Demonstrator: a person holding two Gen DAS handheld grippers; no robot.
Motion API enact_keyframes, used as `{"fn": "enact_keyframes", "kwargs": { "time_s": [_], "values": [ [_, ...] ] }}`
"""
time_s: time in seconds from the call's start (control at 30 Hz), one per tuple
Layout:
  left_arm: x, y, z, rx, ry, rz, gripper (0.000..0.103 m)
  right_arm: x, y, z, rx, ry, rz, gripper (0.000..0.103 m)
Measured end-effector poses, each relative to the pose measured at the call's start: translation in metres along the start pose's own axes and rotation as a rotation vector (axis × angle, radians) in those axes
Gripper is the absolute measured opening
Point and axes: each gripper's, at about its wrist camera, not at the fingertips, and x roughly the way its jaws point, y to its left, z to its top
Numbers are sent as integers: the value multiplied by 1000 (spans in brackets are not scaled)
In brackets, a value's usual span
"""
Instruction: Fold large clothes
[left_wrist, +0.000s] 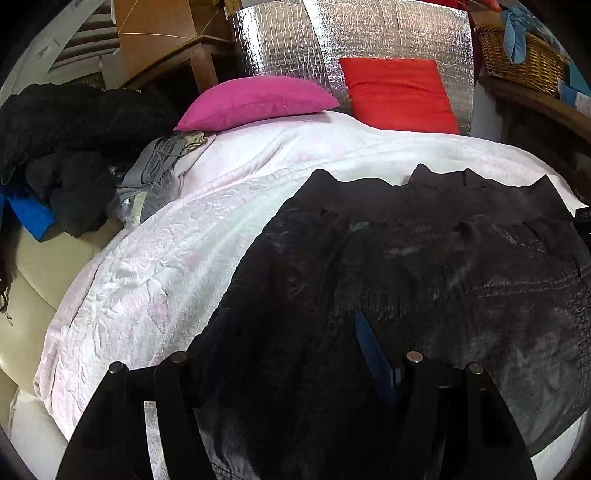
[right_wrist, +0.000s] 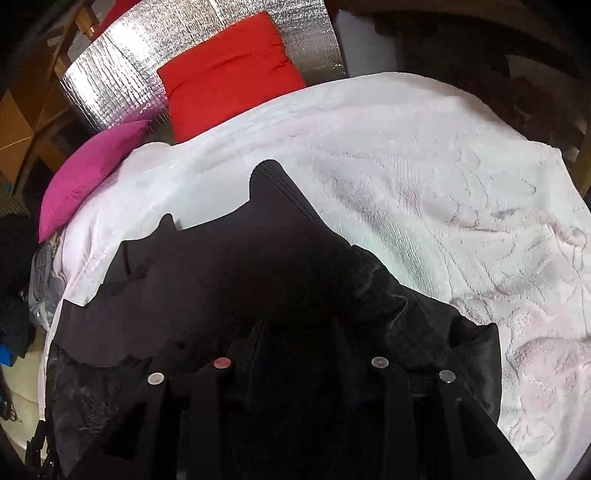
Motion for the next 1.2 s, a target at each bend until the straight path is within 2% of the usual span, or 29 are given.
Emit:
{"fn": "enact_keyframes", "kwargs": {
  "time_s": [0.4,0.6,0.83,0.97,1.07,1.17,1.2],
  "values": [
    [-1,0,0,11,-2,8,68,-4,-5,-2,3,-1,9,38],
    [0,1,0,15,0,11,68,-13,-10,-3,14,3,53,38],
    [-1,0,0,31,-2,24,68,-57,-18,-20,-5,-51,127,40],
    [4,0,0,22,25,15,69,-86,-25,-39,-32,-78,163,40],
    [6,2,1,6,44,-3,72,-95,-41,-56,-7,-58,163,40],
    [6,4,1,-8,64,-29,77,-85,-61,-75,32,36,155,40],
    [4,0,2,-8,65,-37,77,-86,-64,-78,37,36,166,40]
  ]
}}
